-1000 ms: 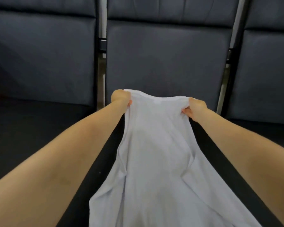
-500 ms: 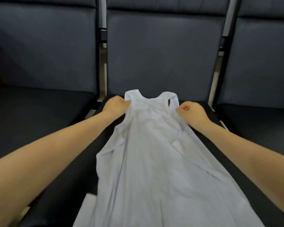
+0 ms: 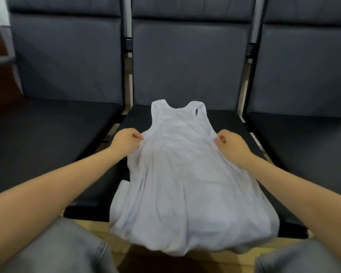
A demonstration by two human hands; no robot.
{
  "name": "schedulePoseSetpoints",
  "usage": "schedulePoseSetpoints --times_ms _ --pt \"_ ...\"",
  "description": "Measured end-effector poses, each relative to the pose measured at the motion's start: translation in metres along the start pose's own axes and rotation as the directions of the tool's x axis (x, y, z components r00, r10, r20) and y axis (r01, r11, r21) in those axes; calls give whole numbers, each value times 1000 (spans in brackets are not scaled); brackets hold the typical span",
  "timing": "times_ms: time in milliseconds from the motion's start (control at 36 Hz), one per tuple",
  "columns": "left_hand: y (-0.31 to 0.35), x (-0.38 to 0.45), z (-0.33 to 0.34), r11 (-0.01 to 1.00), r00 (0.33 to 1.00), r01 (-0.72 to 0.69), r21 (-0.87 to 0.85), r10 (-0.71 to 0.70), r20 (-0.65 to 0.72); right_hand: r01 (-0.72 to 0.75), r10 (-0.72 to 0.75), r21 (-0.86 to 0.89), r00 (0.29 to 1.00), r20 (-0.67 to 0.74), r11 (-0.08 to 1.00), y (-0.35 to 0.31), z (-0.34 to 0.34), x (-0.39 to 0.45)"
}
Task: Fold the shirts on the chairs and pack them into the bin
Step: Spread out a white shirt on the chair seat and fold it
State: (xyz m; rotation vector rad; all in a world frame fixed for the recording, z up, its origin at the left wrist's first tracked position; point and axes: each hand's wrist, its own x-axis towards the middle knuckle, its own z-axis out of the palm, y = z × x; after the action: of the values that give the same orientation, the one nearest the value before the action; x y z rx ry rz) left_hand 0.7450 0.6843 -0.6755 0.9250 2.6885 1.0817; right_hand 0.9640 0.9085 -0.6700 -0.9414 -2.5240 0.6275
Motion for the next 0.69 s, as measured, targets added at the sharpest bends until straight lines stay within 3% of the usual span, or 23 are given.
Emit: schedulePoseSetpoints --times_ms 111,167,222,333,444,583,694 --pt "-7 14 -13 925 986 134 -355 -161 -49 -188 234 245 956 -177 951 22 -22 19" --pt "-17 20 -21 969 981 80 -233 -118 -156 -257 323 295 925 -202 920 43 -31 23" --pt "-31 24 -26 1000 975 -1 10 3 -224 -296 326 169 924 -199 940 63 -35 22" --pt "-53 32 -25 954 975 -113 276 161 -155 -314 298 -84 940 -167 946 74 -32 18" --pt "-45 32 -19 959 983 -85 269 125 -135 -287 252 -263 954 -160 921 65 -24 16" --pt "-25 18 -13 994 989 4 113 12 -145 -288 268 -156 954 -137 945 60 -29 10" --pt "-12 -4 -19 988 985 142 -56 -147 -94 -308 310 -118 951 -2 944 52 -40 -9"
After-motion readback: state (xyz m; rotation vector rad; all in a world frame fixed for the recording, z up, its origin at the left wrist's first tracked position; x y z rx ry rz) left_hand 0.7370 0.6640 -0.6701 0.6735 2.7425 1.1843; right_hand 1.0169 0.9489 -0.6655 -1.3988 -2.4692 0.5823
